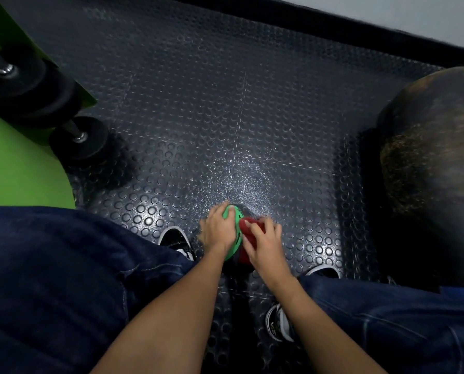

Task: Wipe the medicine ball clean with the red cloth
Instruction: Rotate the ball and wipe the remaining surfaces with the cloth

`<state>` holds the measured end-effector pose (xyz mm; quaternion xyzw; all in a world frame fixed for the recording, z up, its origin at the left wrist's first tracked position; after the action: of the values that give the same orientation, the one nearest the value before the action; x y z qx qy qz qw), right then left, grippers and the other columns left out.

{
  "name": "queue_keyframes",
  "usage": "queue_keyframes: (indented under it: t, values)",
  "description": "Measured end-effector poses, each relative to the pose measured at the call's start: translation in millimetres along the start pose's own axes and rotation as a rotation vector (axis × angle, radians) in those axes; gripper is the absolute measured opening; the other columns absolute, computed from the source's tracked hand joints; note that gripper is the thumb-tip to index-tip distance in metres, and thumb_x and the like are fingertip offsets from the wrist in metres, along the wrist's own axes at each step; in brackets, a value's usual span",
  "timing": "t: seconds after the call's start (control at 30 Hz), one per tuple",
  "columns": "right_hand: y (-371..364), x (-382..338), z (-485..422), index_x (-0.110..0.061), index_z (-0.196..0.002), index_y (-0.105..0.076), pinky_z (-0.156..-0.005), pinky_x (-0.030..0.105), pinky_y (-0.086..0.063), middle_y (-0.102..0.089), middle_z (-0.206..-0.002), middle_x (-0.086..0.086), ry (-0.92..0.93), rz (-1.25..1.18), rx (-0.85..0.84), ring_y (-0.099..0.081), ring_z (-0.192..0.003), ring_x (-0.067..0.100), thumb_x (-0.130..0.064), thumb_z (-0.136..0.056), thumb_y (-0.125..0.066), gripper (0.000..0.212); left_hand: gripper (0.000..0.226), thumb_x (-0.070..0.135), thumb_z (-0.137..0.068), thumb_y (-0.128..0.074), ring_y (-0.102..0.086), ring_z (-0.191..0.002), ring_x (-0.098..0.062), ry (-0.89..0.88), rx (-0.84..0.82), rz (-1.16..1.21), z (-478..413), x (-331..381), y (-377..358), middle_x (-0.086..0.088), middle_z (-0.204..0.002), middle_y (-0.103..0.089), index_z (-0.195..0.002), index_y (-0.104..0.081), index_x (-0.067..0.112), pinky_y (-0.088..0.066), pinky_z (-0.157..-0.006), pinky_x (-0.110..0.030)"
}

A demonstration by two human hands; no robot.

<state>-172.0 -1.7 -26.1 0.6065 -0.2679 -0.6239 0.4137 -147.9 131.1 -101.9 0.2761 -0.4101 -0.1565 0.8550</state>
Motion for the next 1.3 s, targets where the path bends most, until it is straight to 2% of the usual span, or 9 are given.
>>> queue_keyframes:
  t: [0.17,0.27,0.37,0.6,0.77,0.97,1.13,1.2,1.3]
  values:
    - [18.8,25.5,2.6,-0.019,-0.095,-0.058,-0.079,0.033,-0.043,-0.046,-0.094,-0.003,-0.210,-0.063,-0.023,-0.048,-0.094,0.021,-0.026,-0.078,-0.064,0.019,0.048,0.057,-0.103,-0.032,-0.035,-0.142,-0.029,-0.010,-0.017,-0.039,-1.0,2.3,0.5,0.012,-0.156,-0.039,-0.146,-0.044,0.041,-0.027,-0.114,-0.053]
    - [35.8,-2.4,-22.9,-0.025,-0.107,-0.058,-0.075,0.028,-0.042,-0.046,-0.106,-0.007,-0.075,0.039,0.029,-0.047,-0.095,0.015,-0.031,-0.083,-0.061,0.025,0.049,0.057,-0.103,-0.030,-0.036,-0.140,-0.027,-0.056,-0.021,-0.082,2.5,5.2,0.0,0.012,-0.157,-0.038,-0.147,-0.044,0.040,-0.029,-0.112,-0.054]
    - [19.1,-26.4,-49.3,-0.027,-0.126,-0.054,-0.074,0.029,-0.045,-0.043,-0.129,-0.012,0.016,0.207,-0.099,-0.041,-0.106,0.019,-0.029,-0.092,-0.053,0.035,0.047,0.054,-0.104,-0.030,-0.039,-0.137,-0.026,-0.073,-0.023,-0.078,4.0,6.4,-1.4,0.012,-0.156,-0.039,-0.146,-0.044,0.039,-0.032,-0.112,-0.052]
    - [3.0,-24.5,-25.1,-0.020,-0.115,-0.060,-0.069,0.029,-0.047,-0.048,-0.112,-0.011,0.113,0.238,-0.152,-0.035,-0.096,0.017,-0.029,-0.088,-0.057,0.029,0.042,0.052,-0.104,-0.034,-0.039,-0.136,-0.023,-0.017,-0.021,-0.005,-3.1,0.1,2.1,0.012,-0.154,-0.042,-0.143,-0.048,0.042,-0.031,-0.108,-0.046]
    - [27.8,-10.9,-35.3,-0.026,-0.105,-0.065,-0.076,0.032,-0.046,-0.053,-0.095,-0.009,-0.043,0.139,-0.153,-0.053,-0.096,0.018,-0.034,-0.082,-0.059,0.026,0.046,0.053,-0.105,-0.029,-0.034,-0.138,-0.024,-0.077,-0.024,-0.084,5.4,8.1,-0.8,0.014,-0.155,-0.039,-0.146,-0.044,0.041,-0.029,-0.109,-0.051]
    - [5.6,-16.8,-53.0,-0.024,-0.124,-0.056,-0.087,0.035,-0.046,-0.055,-0.123,-0.012,-0.042,0.138,-0.156,-0.038,-0.106,0.013,-0.036,-0.096,-0.048,0.032,0.046,0.051,-0.105,-0.029,-0.035,-0.137,-0.024,-0.074,-0.041,-0.095,4.8,10.1,-4.1,0.014,-0.155,-0.039,-0.147,-0.043,0.040,-0.030,-0.109,-0.048]
    - [0.0,-0.9,-1.4,-0.025,-0.131,-0.057,-0.104,0.022,-0.032,-0.048,-0.139,-0.016,0.106,0.009,-0.055,-0.033,-0.114,0.011,-0.026,-0.092,-0.060,0.039,0.044,0.053,-0.104,-0.032,-0.041,-0.137,-0.025,-0.029,-0.039,-0.013,-5.1,4.5,1.4,0.009,-0.154,-0.044,-0.143,-0.048,0.041,-0.032,-0.114,-0.049]
    - [0.3,15.6,15.1,-0.023,-0.130,-0.058,-0.108,0.014,-0.025,-0.047,-0.140,-0.018,0.046,-0.101,-0.030,-0.037,-0.115,0.010,-0.018,-0.088,-0.065,0.043,0.044,0.054,-0.103,-0.031,-0.039,-0.141,-0.027,-0.029,-0.043,-0.007,-5.3,4.4,0.8,0.009,-0.155,-0.042,-0.143,-0.046,0.042,-0.028,-0.116,-0.054]
    - [10.6,37.7,20.8,-0.017,-0.130,-0.057,-0.110,0.026,-0.033,-0.054,-0.134,-0.009,-0.171,-0.236,0.049,-0.047,-0.121,0.011,-0.014,-0.089,-0.064,0.042,0.045,0.054,-0.104,-0.032,-0.037,-0.142,-0.028,-0.043,-0.040,-0.041,-2.2,6.1,-0.7,0.011,-0.156,-0.040,-0.145,-0.045,0.042,-0.026,-0.116,-0.055]
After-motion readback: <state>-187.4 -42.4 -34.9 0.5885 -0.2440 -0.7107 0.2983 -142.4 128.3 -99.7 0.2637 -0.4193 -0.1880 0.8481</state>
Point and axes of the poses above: each hand's wrist, its own z-axis away from the middle knuckle, its own y-axis out of the back of the hand, x = y × z, the point moved 8 cm from there along -z, towards the middle knuckle
